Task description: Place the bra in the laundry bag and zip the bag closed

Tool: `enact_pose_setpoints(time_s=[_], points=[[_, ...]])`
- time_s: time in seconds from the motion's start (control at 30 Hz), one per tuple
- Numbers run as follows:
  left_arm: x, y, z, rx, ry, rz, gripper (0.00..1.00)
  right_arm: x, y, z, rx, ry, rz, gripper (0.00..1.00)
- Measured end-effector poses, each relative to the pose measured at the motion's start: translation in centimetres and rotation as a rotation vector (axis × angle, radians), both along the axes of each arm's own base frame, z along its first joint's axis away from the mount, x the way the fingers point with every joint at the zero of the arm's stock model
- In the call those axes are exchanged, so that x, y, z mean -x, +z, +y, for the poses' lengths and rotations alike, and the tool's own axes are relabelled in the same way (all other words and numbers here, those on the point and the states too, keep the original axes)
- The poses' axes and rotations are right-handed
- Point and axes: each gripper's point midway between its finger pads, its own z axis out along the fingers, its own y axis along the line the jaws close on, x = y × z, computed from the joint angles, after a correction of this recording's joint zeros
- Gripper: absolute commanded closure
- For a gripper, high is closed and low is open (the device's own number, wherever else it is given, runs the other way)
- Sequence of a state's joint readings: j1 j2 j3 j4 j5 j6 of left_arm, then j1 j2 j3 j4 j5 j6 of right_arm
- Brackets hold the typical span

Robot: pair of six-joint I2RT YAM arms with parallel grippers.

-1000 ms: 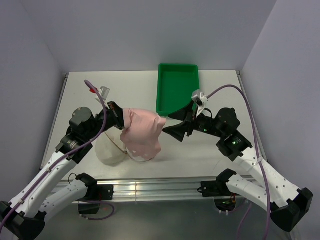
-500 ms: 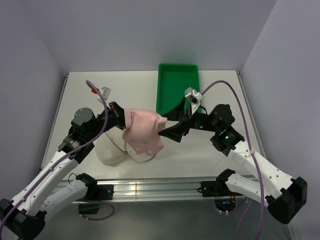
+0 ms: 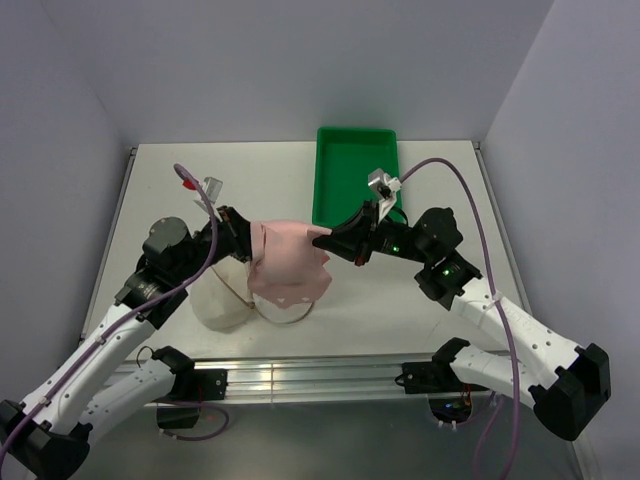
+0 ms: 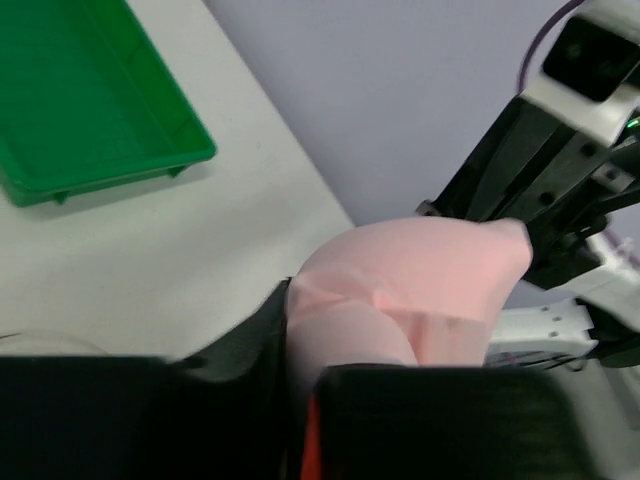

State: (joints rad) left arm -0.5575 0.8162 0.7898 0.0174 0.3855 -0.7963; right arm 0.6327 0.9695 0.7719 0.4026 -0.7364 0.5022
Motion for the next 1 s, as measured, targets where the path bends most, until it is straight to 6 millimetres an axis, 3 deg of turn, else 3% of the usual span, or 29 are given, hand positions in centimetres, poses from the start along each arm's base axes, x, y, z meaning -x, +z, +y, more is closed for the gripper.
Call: enact_pose_setpoints(time_s=[0.03, 0.13, 0.2, 0.4, 0.57, 0.63, 0.83, 1.0], points=[[0.1, -0.4, 0.2, -0.019, 0.005, 0.0, 0.5, -0.1, 0.1, -0.1, -0.002, -0.012, 0.003, 1.0], [0.7, -1.0, 1.2, -0.067, 0.028, -0.007, 0.23, -0.6, 0.4, -0.4, -0.009, -0.05, 0.005, 1.0], [1.6, -0.9, 2.3, -0.09, 0.05, -0.026, 0.19, -0.9, 0.4, -0.8, -0.009, -0.066, 0.007, 1.0], [3.6, 0.4, 5.2, -0.102, 0.13, -0.097, 0.2, -2.2, -0.1, -1.9, 0.006, -0.114, 0.026, 1.0], [4.9, 1.4, 6.9, -0.089, 0.174, -0.151, 0.13, -1.8, 0.5, -2.6, 0.0, -0.111, 0.015, 1.0], [5.4, 2.0, 6.8, -0.076, 0.15, -0.182, 0.02, -1.3, 0.8, -2.7, -0.009, -0.095, 0.008, 1.0], [5.9, 3.1, 5.2, -0.048, 0.055, -0.261, 0.01, -0.1, 1.7, -2.5, -0.043, -0.034, 0.026, 1.0], [5.6, 2.0, 3.1, -0.055, -0.056, -0.273, 0.01, 0.4, 2.3, -2.4, -0.065, 0.002, 0.037, 1.0]])
